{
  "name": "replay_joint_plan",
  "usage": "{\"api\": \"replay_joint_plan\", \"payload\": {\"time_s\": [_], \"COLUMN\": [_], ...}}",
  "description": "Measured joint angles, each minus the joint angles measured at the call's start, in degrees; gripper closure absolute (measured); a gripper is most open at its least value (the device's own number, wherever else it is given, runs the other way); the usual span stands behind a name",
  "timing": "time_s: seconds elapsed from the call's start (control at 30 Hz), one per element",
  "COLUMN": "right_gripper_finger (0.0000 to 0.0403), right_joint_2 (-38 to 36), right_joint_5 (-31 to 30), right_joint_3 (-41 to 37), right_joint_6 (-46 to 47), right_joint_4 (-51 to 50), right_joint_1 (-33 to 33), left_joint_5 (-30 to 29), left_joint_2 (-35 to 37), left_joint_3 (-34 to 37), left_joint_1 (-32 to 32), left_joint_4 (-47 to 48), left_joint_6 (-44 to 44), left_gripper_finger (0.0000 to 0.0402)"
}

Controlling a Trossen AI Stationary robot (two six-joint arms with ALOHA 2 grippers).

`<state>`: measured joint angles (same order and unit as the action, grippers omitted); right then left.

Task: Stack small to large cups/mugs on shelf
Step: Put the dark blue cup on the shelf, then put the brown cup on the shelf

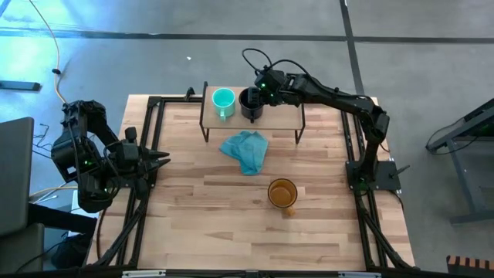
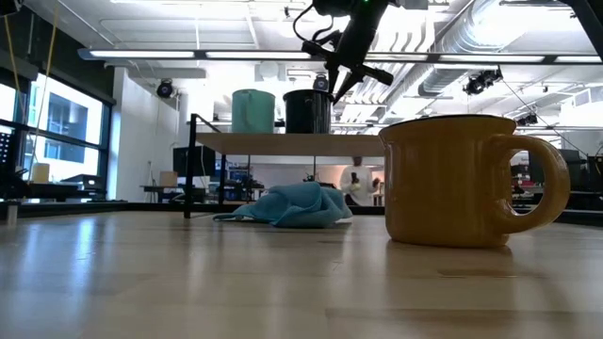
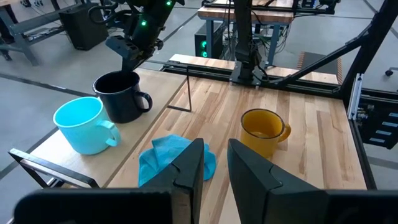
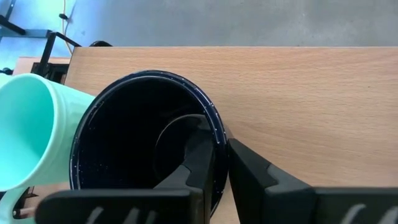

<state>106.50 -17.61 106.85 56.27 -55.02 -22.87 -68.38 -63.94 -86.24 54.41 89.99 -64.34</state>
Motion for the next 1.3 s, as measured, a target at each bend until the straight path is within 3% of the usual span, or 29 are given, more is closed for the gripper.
{"api": "replay_joint_plan", "payload": {"time_s": [0.33,0.63,1.3], "right_gripper_finger": [0.0365,0.0331,0.0329], "right_joint_2": [0.02,0.02,0.04], "right_joint_5": [0.00,0.02,-0.02], "right_joint_3": [-0.03,-0.04,-0.04], "right_joint_6": [-1.06,-0.95,-0.93], "right_joint_4": [0.34,1.11,1.13], "right_joint_1": [0.00,0.00,0.02], "left_joint_5": [0.00,0.00,0.00], "left_joint_2": [0.02,0.02,0.00], "left_joint_3": [0.00,0.00,0.00], "left_joint_1": [0.00,0.00,0.00], "left_joint_4": [-0.01,-0.06,-0.23], "left_joint_6": [-0.02,-0.04,-0.07], "left_gripper_finger": [0.0339,0.0339,0.0339]}}
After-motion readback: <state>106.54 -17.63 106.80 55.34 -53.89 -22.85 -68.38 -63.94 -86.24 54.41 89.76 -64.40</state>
